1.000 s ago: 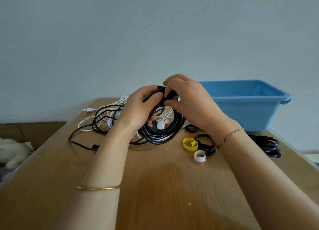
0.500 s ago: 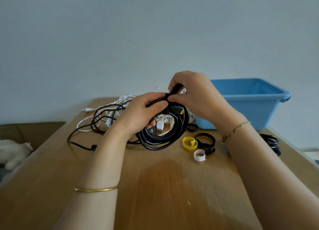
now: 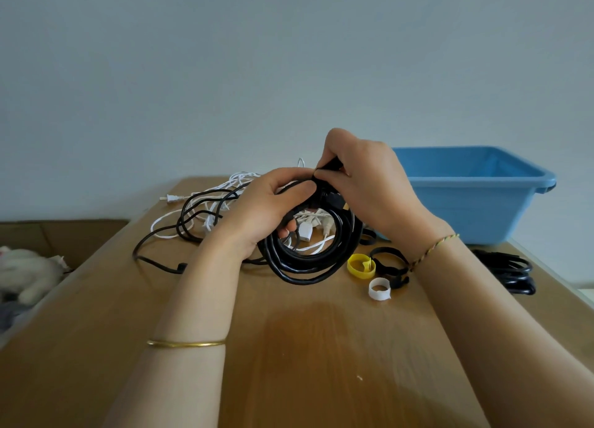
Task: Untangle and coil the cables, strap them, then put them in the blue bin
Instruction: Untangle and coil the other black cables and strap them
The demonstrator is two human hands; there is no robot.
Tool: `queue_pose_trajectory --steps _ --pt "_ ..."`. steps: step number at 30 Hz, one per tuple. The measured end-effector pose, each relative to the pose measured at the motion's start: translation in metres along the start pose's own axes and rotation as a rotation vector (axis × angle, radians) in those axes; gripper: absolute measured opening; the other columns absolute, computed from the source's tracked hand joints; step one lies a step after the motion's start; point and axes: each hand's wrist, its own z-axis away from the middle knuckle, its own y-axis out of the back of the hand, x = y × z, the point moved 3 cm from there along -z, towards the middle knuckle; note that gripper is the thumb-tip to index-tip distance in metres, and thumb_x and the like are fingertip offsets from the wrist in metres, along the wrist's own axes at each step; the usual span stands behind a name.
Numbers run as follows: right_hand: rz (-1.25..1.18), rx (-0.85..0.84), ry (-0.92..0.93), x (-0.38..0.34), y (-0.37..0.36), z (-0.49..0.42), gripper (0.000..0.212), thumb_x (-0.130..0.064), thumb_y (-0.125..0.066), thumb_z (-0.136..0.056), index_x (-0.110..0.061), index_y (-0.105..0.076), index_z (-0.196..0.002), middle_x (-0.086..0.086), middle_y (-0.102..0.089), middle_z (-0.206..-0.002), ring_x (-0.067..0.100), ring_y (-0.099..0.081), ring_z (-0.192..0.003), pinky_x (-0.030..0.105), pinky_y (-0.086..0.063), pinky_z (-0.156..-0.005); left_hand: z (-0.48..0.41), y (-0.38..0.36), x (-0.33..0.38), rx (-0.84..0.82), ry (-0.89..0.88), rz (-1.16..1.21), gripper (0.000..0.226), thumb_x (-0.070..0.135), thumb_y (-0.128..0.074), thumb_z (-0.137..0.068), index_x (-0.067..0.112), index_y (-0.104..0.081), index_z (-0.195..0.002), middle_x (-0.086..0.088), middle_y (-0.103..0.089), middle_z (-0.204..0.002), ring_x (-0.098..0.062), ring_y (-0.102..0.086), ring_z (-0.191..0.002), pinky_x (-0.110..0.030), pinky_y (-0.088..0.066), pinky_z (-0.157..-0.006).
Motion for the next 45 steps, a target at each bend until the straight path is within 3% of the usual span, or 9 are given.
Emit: queue_pose_trajectory --steps 3,8,14,21,29,33,36,40,45 --pt "-0.082 0.013 -0.044 0.004 0.0 -0.001 0.013 -0.016 -0.062 -0.087 -0.005 -0.054 -0.089 0.006 -0.065 -0.082 0.025 -0.058 -0.079 0.046 -0.048 -0.073 0.0 0.001 0.0 0.019 -0.022 -0.017 0.019 0.021 -0.059 -0.093 0.028 -0.065 -0.109 0.011 -0.067 -0.073 -0.012 -0.051 -0.048 -0.025 -0.042 -0.045" --pt "-0.172 0.005 -0.097 0.01 -0.002 -0.002 0.012 -0.012 -0.066 -0.083 -0.006 -0.057 -0.086 0.0 -0.061 -0.079 0.019 -0.058 -0.079 0.038 -0.047 -0.073 0.0 0.001 0.0 0.023 -0.041 -0.085 0.01 0.019 -0.062 -0.091 0.027 -0.06 -0.094 0.012 -0.057 -0.051 -0.009 -0.048 -0.045 -0.025 -0.041 -0.046" --pt "-0.233 0.026 -0.142 0.018 -0.001 -0.002 0.012 -0.011 -0.07 -0.079 -0.01 -0.058 -0.08 -0.012 -0.056 -0.071 0.01 -0.056 -0.072 0.028 -0.047 -0.068 -0.002 -0.001 0.0 0.017 -0.082 -0.15 0.01 0.018 -0.063 -0.09 0.027 -0.06 -0.091 0.011 -0.058 -0.057 -0.009 -0.048 -0.047 -0.022 -0.042 -0.045" --pt "-0.315 0.033 -0.222 0.024 -0.006 -0.001 0.014 -0.011 -0.071 -0.078 -0.01 -0.057 -0.08 -0.005 -0.06 -0.071 0.019 -0.061 -0.075 0.039 -0.052 -0.073 -0.004 0.001 -0.002 0.026 -0.122 -0.235 0.013 0.024 -0.064 -0.089 0.03 -0.055 -0.095 0.011 -0.057 -0.057 -0.009 -0.05 -0.048 -0.019 -0.042 -0.048" --pt "-0.409 0.052 -0.317 0.035 -0.012 -0.001 0.014 -0.011 -0.071 -0.079 -0.01 -0.058 -0.078 0.009 -0.064 -0.076 0.029 -0.063 -0.078 0.044 -0.053 -0.075 -0.004 -0.005 -0.003 0.029 -0.161 -0.294 0.014 0.023 -0.063 -0.089 0.031 -0.052 -0.092 -0.012 -0.057 -0.071 -0.015 -0.047 -0.052 -0.026 -0.042 -0.051" --pt "-0.481 0.052 -0.352 0.037 -0.015 0.0 0.014 -0.01 -0.071 -0.079 -0.004 -0.06 -0.084 0.015 -0.064 -0.079 0.029 -0.062 -0.076 0.045 -0.053 -0.076 -0.004 -0.005 -0.002 0.054 -0.185 -0.337 0.016 0.026 -0.066 -0.087 0.035 -0.053 -0.084 -0.002 -0.059 -0.07 -0.012 -0.049 -0.051 -0.036 -0.045 -0.056" --pt "-0.554 0.022 -0.367 0.037 -0.014 -0.001 0.015 -0.008 -0.071 -0.079 0.0 -0.061 -0.087 0.006 -0.058 -0.07 0.02 -0.057 -0.069 0.04 -0.053 -0.072 -0.002 -0.004 0.001 0.081 -0.211 -0.333 0.022 0.025 -0.07 -0.084 0.04 -0.054 -0.078 0.004 -0.062 -0.071 -0.006 -0.052 -0.052 -0.035 -0.045 -0.057" --pt "-0.692 -0.072 -0.402 0.041 -0.012 0.0 0.016 -0.005 -0.069 -0.081 0.005 -0.062 -0.09 0.012 -0.05 -0.073 0.021 -0.05 -0.069 0.033 -0.046 -0.068 0.0 -0.006 0.006 0.087 -0.233 -0.357 0.018 0.034 -0.072 -0.077 0.04 -0.056 -0.081 0.007 -0.067 -0.08 -0.013 -0.065 -0.072 -0.05 -0.054 -0.076" --pt "-0.789 -0.179 -0.451 0.044 -0.015 0.002 0.006 -0.004 -0.068 -0.083 -0.006 -0.062 -0.082 0.01 -0.051 -0.073 0.023 -0.051 -0.072 0.031 -0.048 -0.069 0.003 -0.009 0.008 0.098 -0.229 -0.37 0.031 0.04 -0.072 -0.071 0.043 -0.048 -0.091 0.015 -0.069 -0.086 -0.014 -0.068 -0.08 -0.052 -0.053 -0.081"
